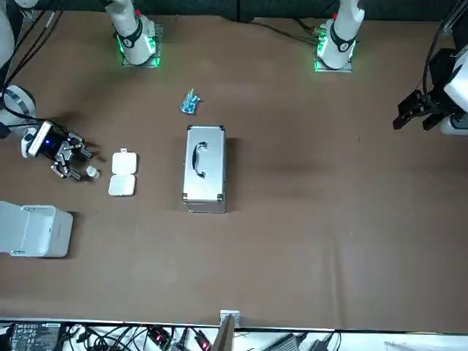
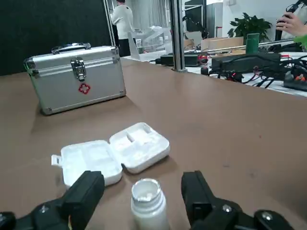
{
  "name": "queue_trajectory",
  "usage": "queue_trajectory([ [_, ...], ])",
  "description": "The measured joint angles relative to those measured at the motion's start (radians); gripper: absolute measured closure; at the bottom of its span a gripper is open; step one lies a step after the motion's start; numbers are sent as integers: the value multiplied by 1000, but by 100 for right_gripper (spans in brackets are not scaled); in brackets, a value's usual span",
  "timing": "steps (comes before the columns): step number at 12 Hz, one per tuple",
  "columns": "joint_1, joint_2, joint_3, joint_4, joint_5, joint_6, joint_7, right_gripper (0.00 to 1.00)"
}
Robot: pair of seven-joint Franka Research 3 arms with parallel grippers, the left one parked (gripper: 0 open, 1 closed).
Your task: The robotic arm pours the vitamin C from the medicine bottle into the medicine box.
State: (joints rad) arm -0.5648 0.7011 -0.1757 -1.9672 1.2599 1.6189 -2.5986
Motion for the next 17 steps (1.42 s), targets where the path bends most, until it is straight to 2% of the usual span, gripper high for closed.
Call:
queue_trajectory([
  [6,-1,46,-4,6,0,0,-36,0],
  [10,-1,75,-4,47,2,-1,-46,0],
  [17,-1,107,-4,60,40,-20,-52,0],
])
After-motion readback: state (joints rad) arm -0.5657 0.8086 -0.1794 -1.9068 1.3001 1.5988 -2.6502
